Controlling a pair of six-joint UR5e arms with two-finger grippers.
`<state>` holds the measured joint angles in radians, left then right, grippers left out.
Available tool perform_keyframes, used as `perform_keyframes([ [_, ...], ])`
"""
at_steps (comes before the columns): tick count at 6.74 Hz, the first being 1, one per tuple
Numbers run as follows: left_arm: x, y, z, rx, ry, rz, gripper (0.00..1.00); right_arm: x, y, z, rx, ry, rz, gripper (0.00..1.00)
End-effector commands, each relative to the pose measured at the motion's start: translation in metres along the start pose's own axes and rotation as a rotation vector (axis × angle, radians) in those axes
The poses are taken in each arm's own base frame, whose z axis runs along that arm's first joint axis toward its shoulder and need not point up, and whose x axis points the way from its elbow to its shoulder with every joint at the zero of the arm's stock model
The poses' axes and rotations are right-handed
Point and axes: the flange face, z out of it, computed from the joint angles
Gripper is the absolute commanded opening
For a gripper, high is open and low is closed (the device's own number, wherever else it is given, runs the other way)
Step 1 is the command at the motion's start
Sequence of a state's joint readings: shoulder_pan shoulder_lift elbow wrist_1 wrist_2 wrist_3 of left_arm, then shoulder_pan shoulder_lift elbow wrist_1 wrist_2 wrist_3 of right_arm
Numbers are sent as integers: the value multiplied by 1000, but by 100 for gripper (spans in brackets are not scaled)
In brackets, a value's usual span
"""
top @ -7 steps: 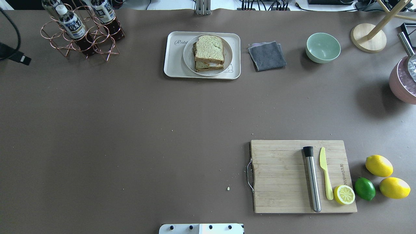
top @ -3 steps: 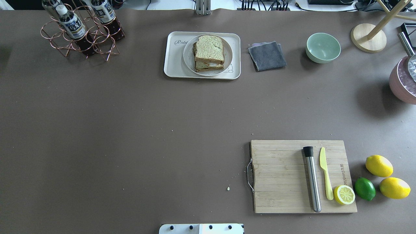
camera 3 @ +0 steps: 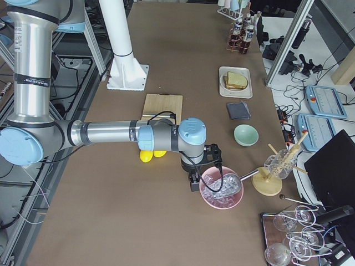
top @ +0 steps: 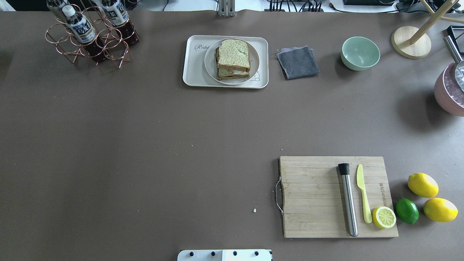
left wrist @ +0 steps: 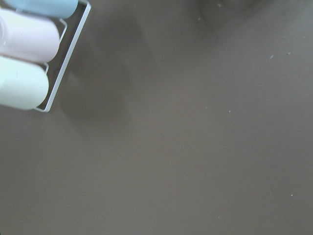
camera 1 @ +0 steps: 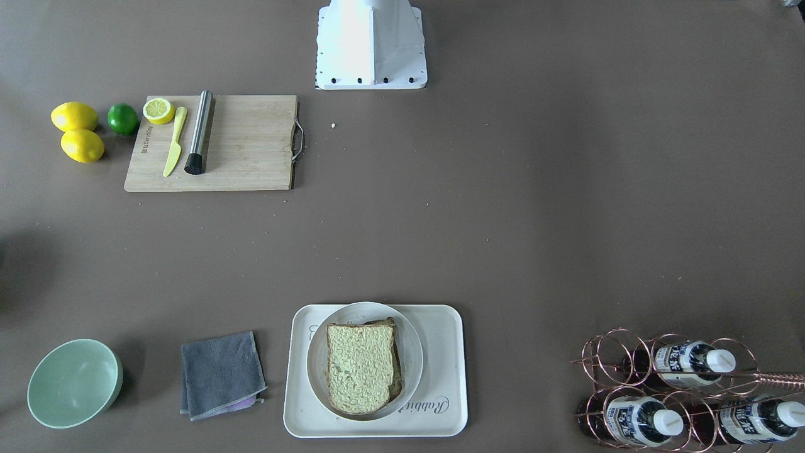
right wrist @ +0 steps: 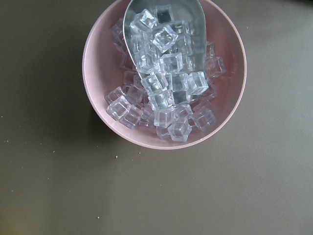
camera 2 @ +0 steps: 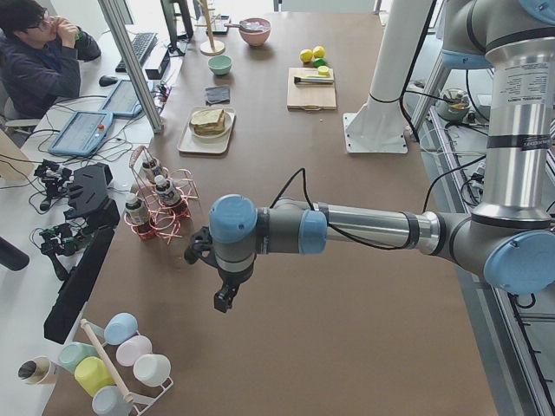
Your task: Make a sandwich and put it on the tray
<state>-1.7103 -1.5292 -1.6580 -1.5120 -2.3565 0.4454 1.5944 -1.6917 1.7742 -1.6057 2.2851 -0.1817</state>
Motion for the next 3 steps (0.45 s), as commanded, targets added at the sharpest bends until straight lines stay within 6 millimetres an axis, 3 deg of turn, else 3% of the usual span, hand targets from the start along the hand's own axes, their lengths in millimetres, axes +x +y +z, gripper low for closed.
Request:
perform_keyframes([
  [1,-15,23,12,-12,18,-48,98,3,8,6,-12,-9,14,100],
  [3,-4,12,6,-1,12,-183,98,3,8,6,-12,-9,16,100],
])
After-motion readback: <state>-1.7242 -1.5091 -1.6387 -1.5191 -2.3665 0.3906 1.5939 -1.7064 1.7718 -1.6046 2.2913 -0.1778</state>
